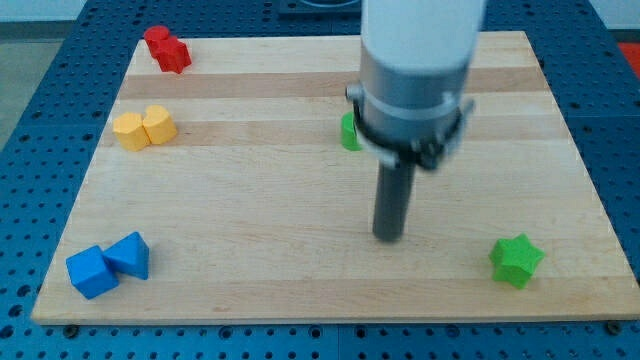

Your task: Move the green star diagonally to the green circle

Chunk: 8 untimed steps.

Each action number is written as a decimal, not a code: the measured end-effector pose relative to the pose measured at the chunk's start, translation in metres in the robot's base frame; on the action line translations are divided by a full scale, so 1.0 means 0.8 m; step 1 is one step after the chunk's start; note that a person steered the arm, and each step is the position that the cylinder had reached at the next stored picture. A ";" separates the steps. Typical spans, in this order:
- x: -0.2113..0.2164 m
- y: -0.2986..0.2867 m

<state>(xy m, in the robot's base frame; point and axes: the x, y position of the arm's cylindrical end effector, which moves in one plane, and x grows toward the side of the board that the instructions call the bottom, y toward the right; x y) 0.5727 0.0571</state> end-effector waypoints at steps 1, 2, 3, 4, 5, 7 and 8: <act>0.056 0.039; 0.048 0.167; 0.042 0.212; 0.042 0.171; 0.016 0.152; -0.051 0.207; -0.059 0.178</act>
<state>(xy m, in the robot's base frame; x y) 0.5259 0.1995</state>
